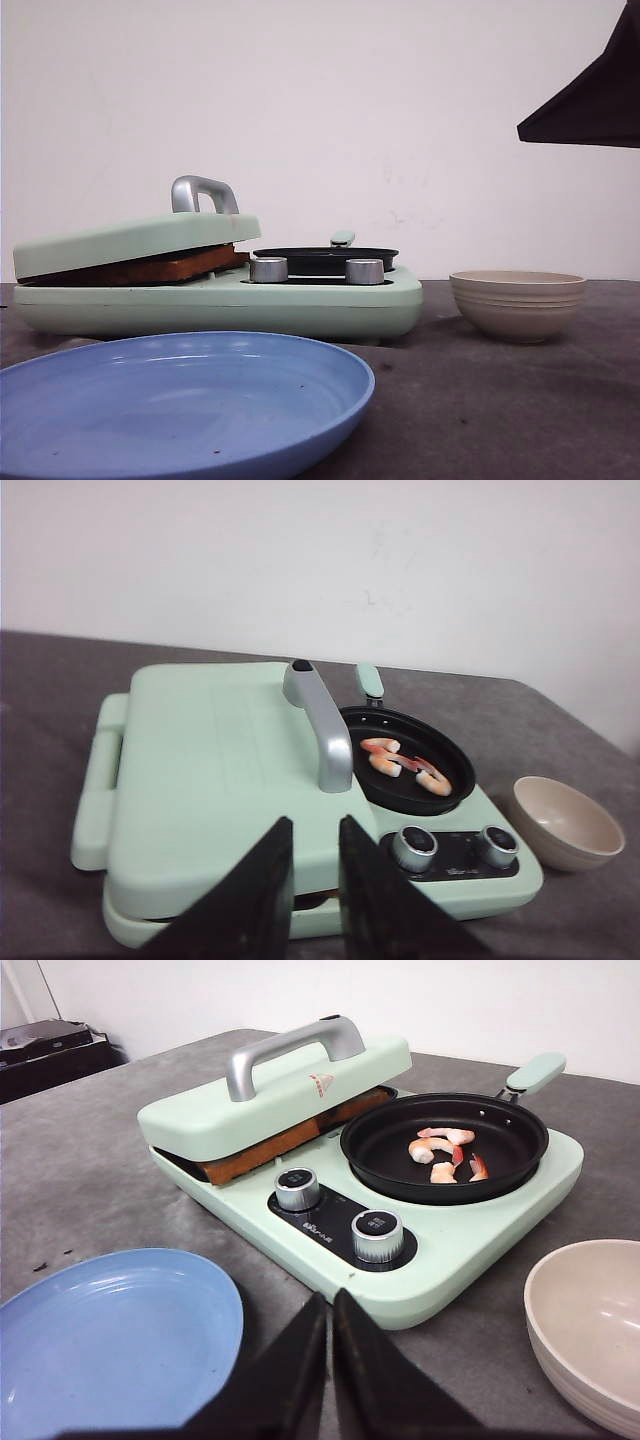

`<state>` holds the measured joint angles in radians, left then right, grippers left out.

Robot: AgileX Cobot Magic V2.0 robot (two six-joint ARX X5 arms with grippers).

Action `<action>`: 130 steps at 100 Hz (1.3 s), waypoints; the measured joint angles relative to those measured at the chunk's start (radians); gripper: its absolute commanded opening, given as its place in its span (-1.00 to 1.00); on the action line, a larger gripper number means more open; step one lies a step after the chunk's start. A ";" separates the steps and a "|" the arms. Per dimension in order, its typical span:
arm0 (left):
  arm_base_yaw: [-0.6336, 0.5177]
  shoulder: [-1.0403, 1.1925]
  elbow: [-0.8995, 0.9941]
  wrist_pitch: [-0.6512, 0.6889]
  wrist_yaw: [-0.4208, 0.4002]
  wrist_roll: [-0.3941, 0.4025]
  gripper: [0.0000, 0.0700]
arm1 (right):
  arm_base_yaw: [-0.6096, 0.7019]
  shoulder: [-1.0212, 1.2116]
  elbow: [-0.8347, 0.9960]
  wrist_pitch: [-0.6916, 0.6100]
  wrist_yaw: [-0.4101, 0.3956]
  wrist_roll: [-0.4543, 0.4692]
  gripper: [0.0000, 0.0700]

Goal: Make breakfast with bread and shrimp

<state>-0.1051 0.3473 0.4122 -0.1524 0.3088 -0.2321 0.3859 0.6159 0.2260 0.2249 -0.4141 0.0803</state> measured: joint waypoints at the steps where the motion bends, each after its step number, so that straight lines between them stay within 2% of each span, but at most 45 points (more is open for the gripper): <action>1: 0.000 0.000 0.000 0.000 0.000 -0.001 -1.00 | 0.000 0.000 0.000 0.000 0.000 0.000 -0.99; 69: 0.000 -0.002 0.000 -0.006 0.000 -0.022 -1.00 | 0.000 0.000 0.000 0.000 0.000 0.002 -0.99; 77: 0.000 -0.014 -0.001 -0.022 -0.043 -0.021 -1.00 | 0.000 0.000 0.000 0.000 0.000 0.002 -0.99; 84: 0.005 -0.047 -0.023 0.009 -0.139 0.014 -1.00 | 0.000 0.000 0.000 0.000 0.000 0.002 -0.99; 96: 0.017 -0.152 -0.114 0.087 -0.277 0.145 -1.00 | 0.000 0.000 0.000 0.001 0.000 0.002 -0.99; 110: 0.061 -0.331 -0.269 0.083 -0.285 0.215 -0.98 | 0.000 0.000 0.000 0.001 0.000 0.002 -0.99; 120: 0.092 -0.336 -0.330 0.102 -0.284 0.230 -0.67 | 0.000 -0.001 0.000 0.004 -0.001 0.003 -0.99; 130: 0.111 -0.344 -0.381 0.117 -0.280 0.239 -0.55 | 0.000 -0.005 0.000 0.012 -0.001 0.003 -0.99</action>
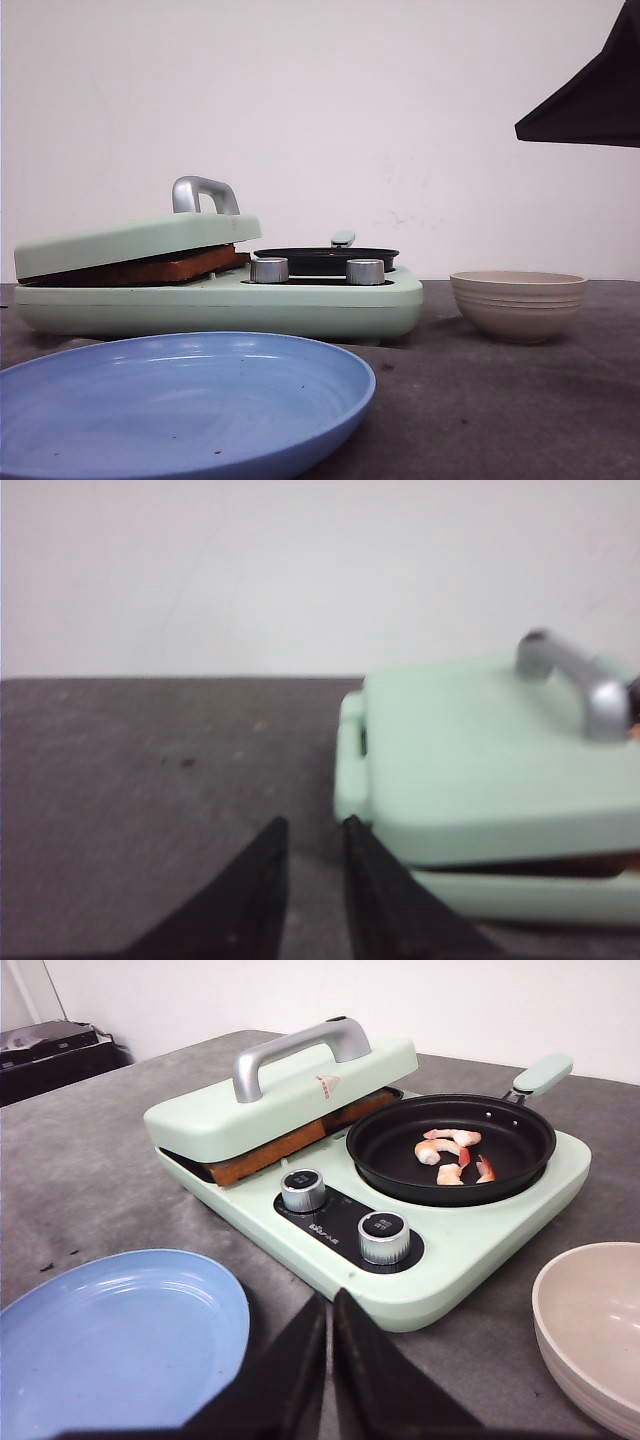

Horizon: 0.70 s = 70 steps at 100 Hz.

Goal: Make breakfast with bread and shrimp

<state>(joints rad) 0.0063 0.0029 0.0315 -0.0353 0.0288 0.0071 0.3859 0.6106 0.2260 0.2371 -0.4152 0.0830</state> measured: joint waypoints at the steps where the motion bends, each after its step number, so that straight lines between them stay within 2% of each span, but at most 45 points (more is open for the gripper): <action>1: 0.000 0.001 0.001 -0.005 0.001 0.000 -0.55 | 0.000 -0.001 0.000 0.001 0.000 0.000 -0.99; 16: 0.000 0.001 0.000 -0.150 0.017 0.000 -0.55 | 0.000 -0.002 0.000 0.011 0.000 0.000 -0.99; 70: 0.000 0.002 0.000 -0.147 0.027 0.001 -0.55 | 0.000 -0.002 0.000 0.018 -0.001 0.000 -0.99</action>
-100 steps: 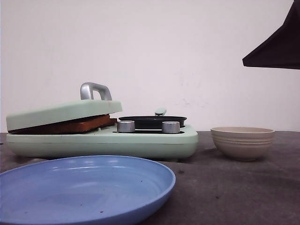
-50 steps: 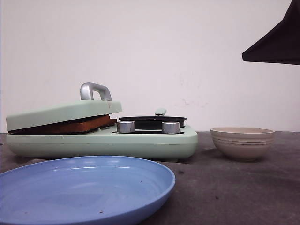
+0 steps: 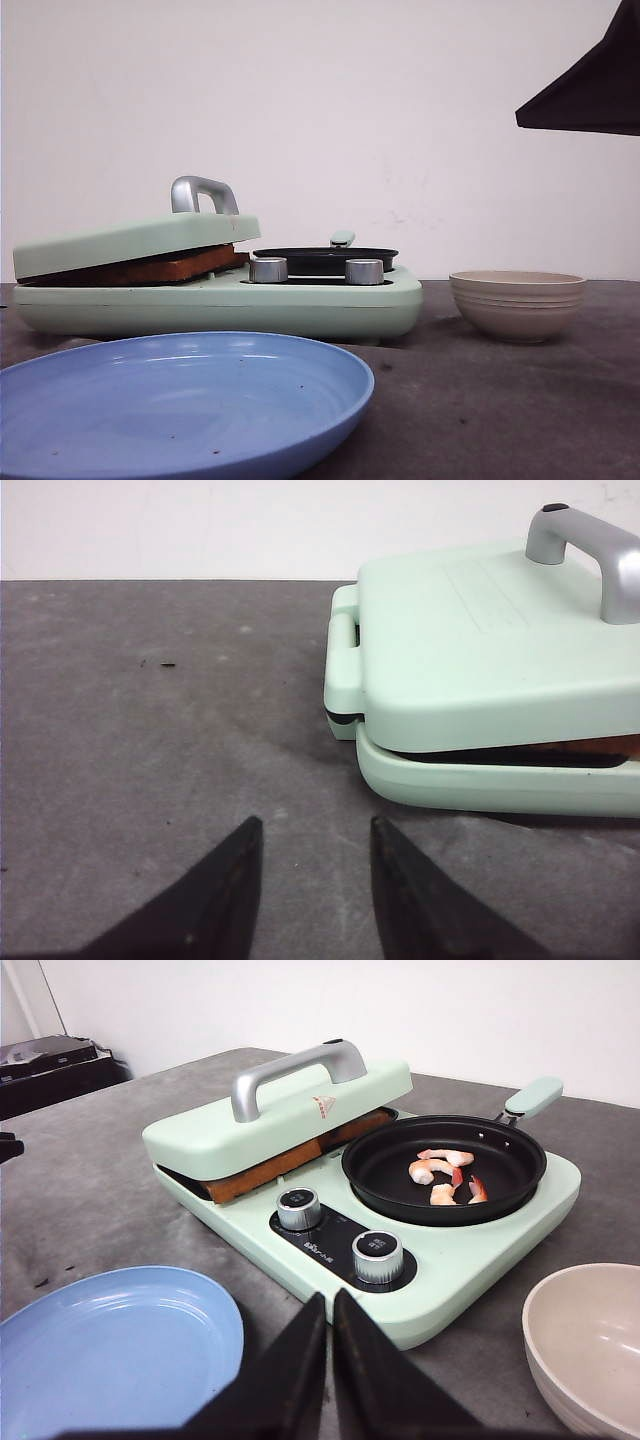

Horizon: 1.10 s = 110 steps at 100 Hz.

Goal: Make breakfast with bread and shrimp

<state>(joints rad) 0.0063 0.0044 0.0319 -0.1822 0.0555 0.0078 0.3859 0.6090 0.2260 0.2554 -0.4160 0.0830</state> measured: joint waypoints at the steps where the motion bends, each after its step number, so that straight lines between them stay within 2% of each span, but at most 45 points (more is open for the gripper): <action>1: 0.000 0.000 0.000 0.000 0.000 0.000 -0.56 | 0.000 0.000 0.000 0.000 0.000 0.000 -0.99; 47: 0.000 0.000 0.000 0.000 0.000 0.000 -0.56 | 0.019 -0.069 0.000 -0.014 0.003 0.000 -0.99; 54: 0.000 0.000 0.000 0.000 0.000 0.000 -0.55 | 0.010 -0.090 0.000 -0.062 0.055 -0.001 -0.99; 62: 0.000 0.000 0.000 0.000 0.000 0.000 -0.56 | -0.003 -0.130 0.000 -0.142 0.169 -0.034 -0.99; 72: 0.000 0.000 0.000 0.000 0.000 0.000 -0.56 | -0.027 -0.203 0.000 -0.265 0.315 -0.127 -0.99; 80: 0.000 0.000 0.000 0.000 0.000 0.000 -0.56 | -0.051 -0.271 0.000 -0.375 0.394 -0.212 -0.99; 93: 0.000 0.000 0.000 0.000 0.000 0.000 -0.55 | -0.110 -0.392 -0.031 -0.450 0.440 -0.296 -0.99; 110: 0.000 0.000 0.000 0.000 0.000 0.000 -0.56 | -0.185 -0.563 -0.158 -0.449 0.441 -0.316 -0.99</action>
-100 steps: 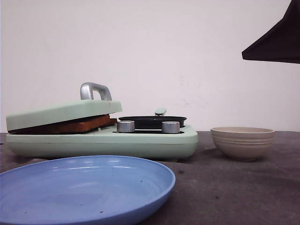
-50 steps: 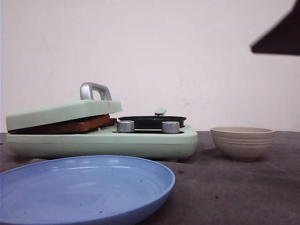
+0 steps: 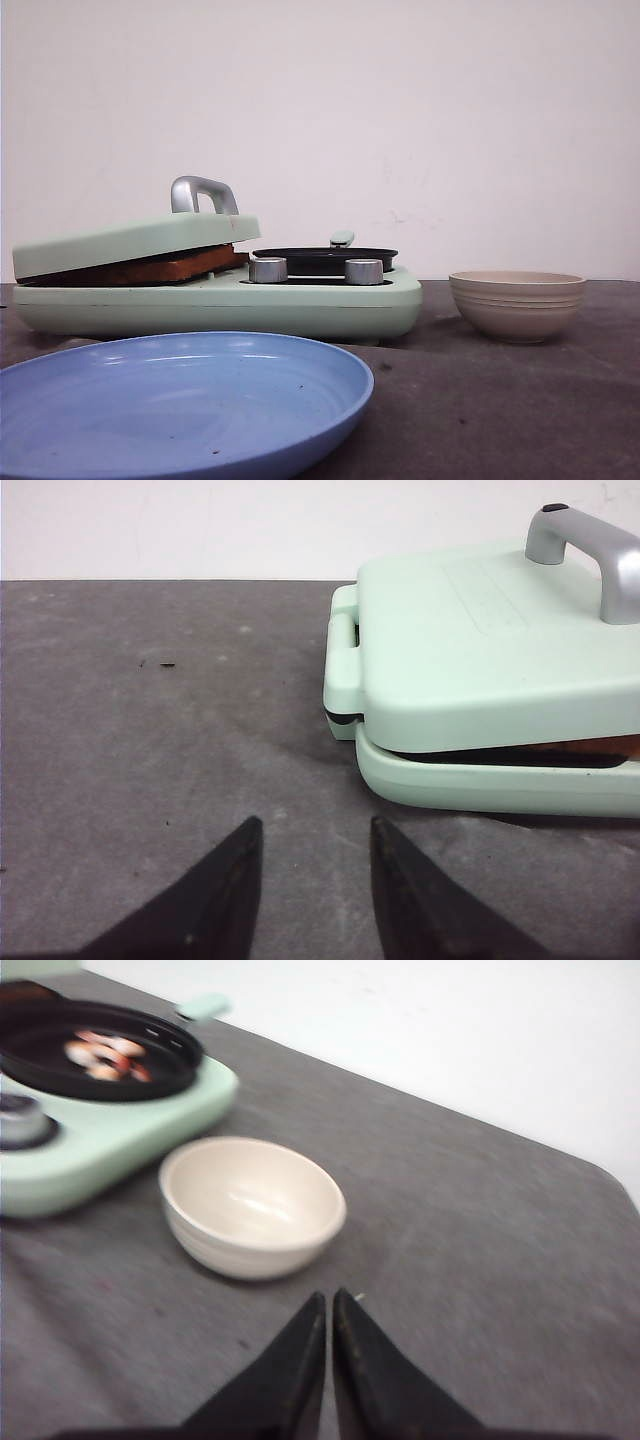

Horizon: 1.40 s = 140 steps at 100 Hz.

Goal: Make breakfast with bread and shrimp

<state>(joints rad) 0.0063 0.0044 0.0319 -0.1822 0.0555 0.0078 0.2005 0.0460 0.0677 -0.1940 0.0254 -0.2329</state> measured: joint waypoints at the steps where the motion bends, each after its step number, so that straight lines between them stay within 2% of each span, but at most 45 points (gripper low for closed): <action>1: 0.000 0.000 0.000 0.000 0.000 0.000 -0.56 | -0.004 -0.010 -0.009 -0.002 0.000 0.000 -0.99; 26: 0.000 0.000 0.000 0.000 0.000 0.000 -0.56 | -0.074 -0.043 -0.048 0.011 0.002 0.000 -0.99; 50: 0.000 0.000 0.000 0.000 0.000 0.000 -0.56 | -0.077 -0.043 -0.048 0.011 0.000 0.037 -0.99; 61: 0.000 0.000 0.000 0.000 0.000 0.000 -0.56 | -0.078 -0.043 -0.048 0.012 -0.025 0.047 -0.99; 140: 0.000 0.000 0.000 0.000 0.000 0.000 -0.56 | -0.078 -0.043 -0.052 0.044 -0.030 0.050 -0.99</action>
<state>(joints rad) 0.0063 0.0048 0.0319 -0.1822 0.0559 0.0078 0.1223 0.0032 0.0158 -0.1501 -0.0044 -0.1825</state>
